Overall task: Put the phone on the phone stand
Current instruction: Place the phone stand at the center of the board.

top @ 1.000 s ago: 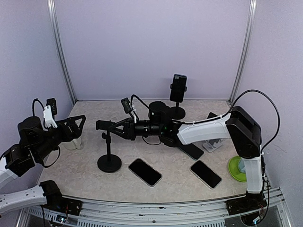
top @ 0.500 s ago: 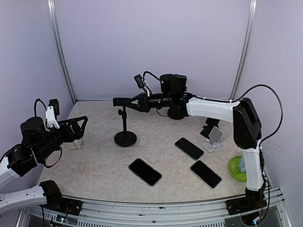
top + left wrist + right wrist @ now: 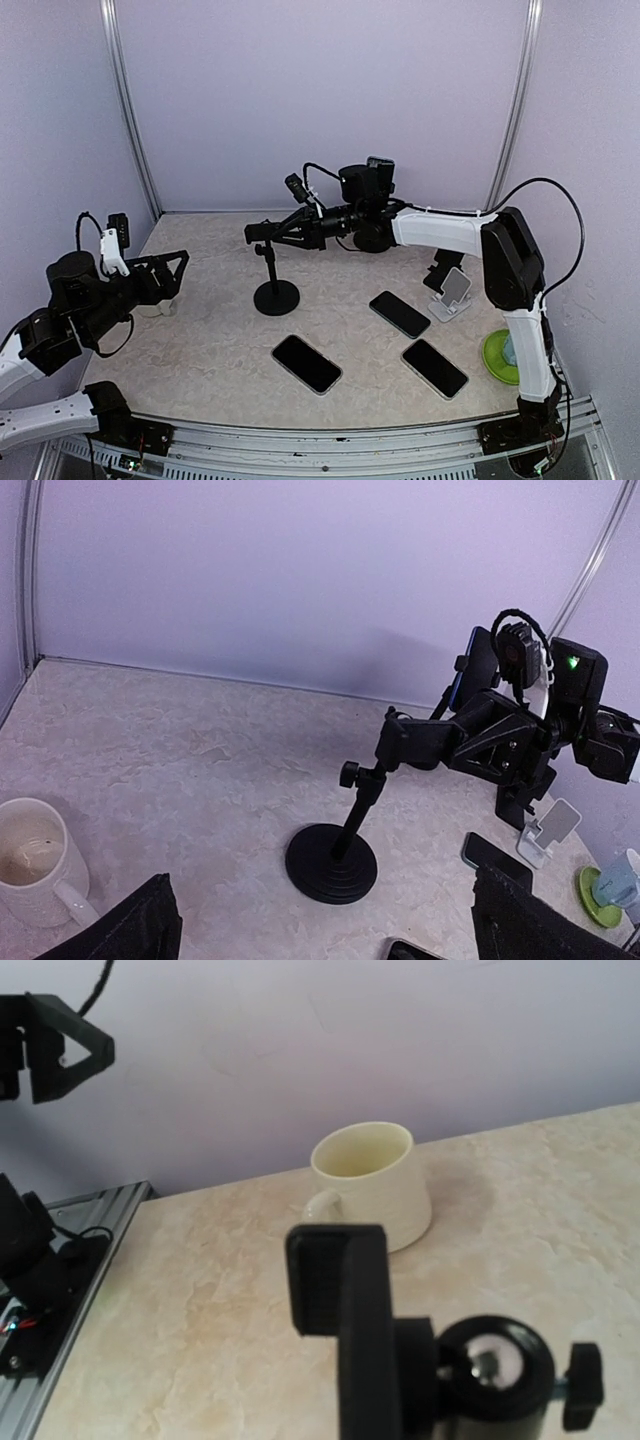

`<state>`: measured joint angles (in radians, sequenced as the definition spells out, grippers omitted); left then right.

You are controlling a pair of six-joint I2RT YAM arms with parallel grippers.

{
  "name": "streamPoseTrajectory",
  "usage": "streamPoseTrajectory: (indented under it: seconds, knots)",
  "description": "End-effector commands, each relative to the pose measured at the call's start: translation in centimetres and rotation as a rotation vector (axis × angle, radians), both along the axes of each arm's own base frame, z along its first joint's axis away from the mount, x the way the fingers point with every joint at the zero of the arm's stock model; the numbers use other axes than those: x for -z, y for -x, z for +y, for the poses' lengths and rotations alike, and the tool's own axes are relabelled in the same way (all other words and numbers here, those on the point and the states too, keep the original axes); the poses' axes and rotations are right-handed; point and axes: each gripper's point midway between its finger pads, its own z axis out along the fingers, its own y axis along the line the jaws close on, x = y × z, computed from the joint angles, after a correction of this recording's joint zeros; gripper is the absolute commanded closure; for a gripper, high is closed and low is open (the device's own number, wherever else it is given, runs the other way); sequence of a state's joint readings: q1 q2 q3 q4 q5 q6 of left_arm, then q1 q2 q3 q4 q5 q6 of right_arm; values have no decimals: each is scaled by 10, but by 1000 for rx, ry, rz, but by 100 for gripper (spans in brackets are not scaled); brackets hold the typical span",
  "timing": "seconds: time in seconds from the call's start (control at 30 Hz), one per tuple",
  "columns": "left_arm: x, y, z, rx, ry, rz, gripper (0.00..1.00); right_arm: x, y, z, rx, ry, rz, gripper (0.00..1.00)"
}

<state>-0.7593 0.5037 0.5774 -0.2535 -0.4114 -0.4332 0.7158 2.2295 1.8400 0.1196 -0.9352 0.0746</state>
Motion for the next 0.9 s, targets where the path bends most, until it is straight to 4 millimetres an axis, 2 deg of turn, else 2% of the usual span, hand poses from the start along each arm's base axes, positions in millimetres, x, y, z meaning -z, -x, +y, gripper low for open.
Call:
streamPoseTrajectory:
  seconds: [0.0,0.03,0.1,0.2,0.23,0.27,0.37,0.47,0.63,0.7,0.87]
  knots:
    - [-1,1,-8,38,14,-14,1,-14,11,-3,-49,-55,-99,97]
    - [0,1,-8,40,15,-13,1,-11,12,-4,-42,-50,-97,89]
    - [0,1,-9,42,19,-12,1,-8,12,-6,-27,-40,-92,64]
    - [-1,0,-9,36,17,-14,1,-11,10,-12,22,-19,-90,34]
    - [-3,-1,-8,29,18,-17,1,-13,10,-15,46,-4,-82,10]
    - [-5,-3,-9,26,15,-16,1,-14,9,-20,77,15,-75,1]
    - [-15,-1,-8,28,26,-29,1,-33,9,-39,191,47,-102,0]
    - [-13,3,-1,9,75,-64,1,-51,6,-61,315,93,-135,0]
    - [-5,-3,-14,38,8,-18,1,-66,16,-123,526,105,-165,0]
    - [-4,-4,-16,41,-6,-13,1,-62,21,-143,585,109,-161,0]
    - [3,-2,-24,80,55,-42,1,-56,28,-175,696,161,-123,0]
